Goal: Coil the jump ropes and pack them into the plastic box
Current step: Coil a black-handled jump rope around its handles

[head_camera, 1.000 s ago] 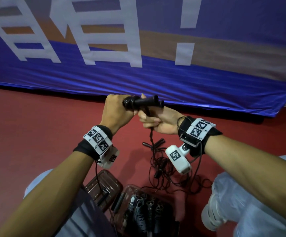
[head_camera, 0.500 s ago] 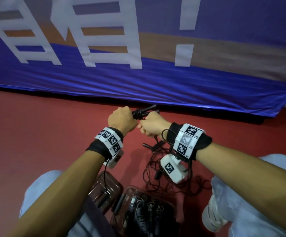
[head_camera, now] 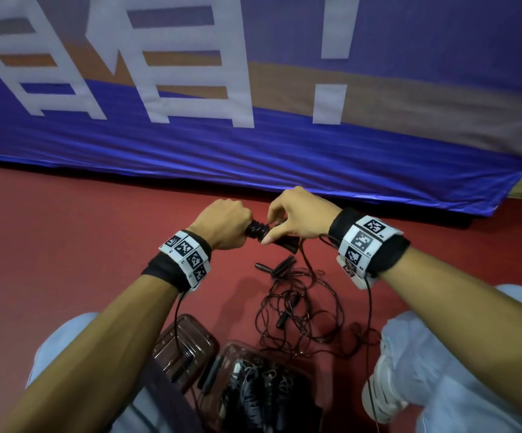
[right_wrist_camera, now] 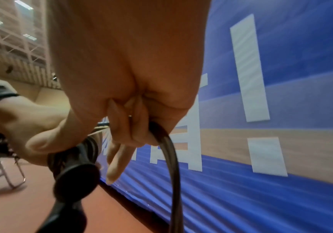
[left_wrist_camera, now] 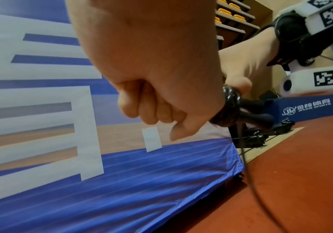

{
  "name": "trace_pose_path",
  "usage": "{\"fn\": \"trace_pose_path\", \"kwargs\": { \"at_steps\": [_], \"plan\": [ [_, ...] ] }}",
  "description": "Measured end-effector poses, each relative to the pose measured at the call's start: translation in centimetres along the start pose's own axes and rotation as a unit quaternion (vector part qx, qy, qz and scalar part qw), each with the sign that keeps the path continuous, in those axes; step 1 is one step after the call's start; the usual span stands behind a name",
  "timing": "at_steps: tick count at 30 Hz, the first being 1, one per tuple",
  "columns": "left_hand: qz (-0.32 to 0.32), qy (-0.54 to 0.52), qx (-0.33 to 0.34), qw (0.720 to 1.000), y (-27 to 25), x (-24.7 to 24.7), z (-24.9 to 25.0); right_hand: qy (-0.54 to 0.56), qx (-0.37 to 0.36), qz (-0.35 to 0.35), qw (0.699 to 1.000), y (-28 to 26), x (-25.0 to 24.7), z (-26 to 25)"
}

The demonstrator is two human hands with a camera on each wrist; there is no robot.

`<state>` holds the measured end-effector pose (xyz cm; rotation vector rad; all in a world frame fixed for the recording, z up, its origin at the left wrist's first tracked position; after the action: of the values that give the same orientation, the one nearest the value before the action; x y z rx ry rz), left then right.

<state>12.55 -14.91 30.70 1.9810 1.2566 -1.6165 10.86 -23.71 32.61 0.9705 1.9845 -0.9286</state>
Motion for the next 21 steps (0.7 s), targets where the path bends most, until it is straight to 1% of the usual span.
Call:
{"fn": "trace_pose_path", "kwargs": {
  "at_steps": [2,4,5,9,12,15,18,21],
  "plan": [
    [0.029,0.039,0.020,0.999,-0.4,-0.8,0.2,0.033,-0.029,-0.041,0.998,0.2,0.9,-0.3],
    [0.070,0.034,0.045,0.996,-1.0,-1.7,0.3,0.075,-0.058,-0.071,0.993,0.2,1.4,-1.0],
    [0.107,0.018,0.060,0.992,-1.5,-2.4,0.3,0.101,-0.068,-0.084,0.989,0.1,1.5,-1.3],
    [0.241,-0.010,0.121,0.963,-3.4,-4.1,0.2,0.178,-0.070,-0.148,0.970,-0.2,2.1,-1.7],
    [0.314,-0.015,0.144,0.938,-4.7,-5.0,0.4,0.244,-0.068,-0.231,0.939,-0.8,3.3,-2.0],
    [0.361,-0.041,0.139,0.921,-5.7,-5.9,-0.2,0.322,-0.087,-0.275,0.902,-0.9,3.9,-2.5],
    [0.380,-0.065,0.124,0.914,-6.0,-6.1,-1.0,0.353,-0.111,-0.280,0.886,-0.8,3.7,-3.1],
    [0.404,-0.126,0.108,0.900,-6.5,-6.3,-1.8,0.393,-0.132,-0.290,0.863,-1.1,3.7,-3.6]
  ]
}}
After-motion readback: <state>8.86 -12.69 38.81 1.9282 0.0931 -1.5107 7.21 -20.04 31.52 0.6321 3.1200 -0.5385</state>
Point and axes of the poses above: each hand's wrist, its own y-axis towards the middle knuckle, its own x-axis out of the palm, z = x × y, the point moved 10 cm from there along y, towards the middle knuckle, and after that the axes turned 14 degrees about -z, right-handed, at the moved point
